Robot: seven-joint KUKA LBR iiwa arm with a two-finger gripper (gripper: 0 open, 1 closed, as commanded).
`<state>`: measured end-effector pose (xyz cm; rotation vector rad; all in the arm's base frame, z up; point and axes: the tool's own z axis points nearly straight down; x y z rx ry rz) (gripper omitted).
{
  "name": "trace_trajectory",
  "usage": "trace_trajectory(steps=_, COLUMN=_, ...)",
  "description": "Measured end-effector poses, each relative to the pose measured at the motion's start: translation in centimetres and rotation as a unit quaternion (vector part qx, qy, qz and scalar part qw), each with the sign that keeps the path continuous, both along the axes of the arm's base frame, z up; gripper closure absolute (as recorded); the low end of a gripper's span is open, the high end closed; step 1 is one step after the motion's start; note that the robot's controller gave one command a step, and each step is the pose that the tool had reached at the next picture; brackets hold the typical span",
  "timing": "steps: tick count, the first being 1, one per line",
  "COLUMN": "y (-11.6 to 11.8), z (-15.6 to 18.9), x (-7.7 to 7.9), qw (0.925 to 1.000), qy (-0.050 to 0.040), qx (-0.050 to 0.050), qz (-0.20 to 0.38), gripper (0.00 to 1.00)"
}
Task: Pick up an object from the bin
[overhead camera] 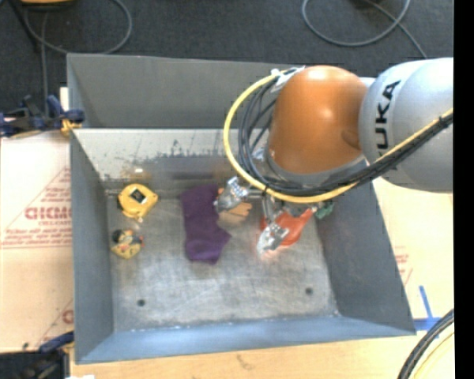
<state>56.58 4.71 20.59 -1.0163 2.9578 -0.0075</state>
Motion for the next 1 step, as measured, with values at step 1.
trace_trajectory(steps=1, y=3.57, z=-1.78, x=1.15, qw=0.9994, qy=0.0134, qx=0.0, qz=0.031, gripper=0.0)
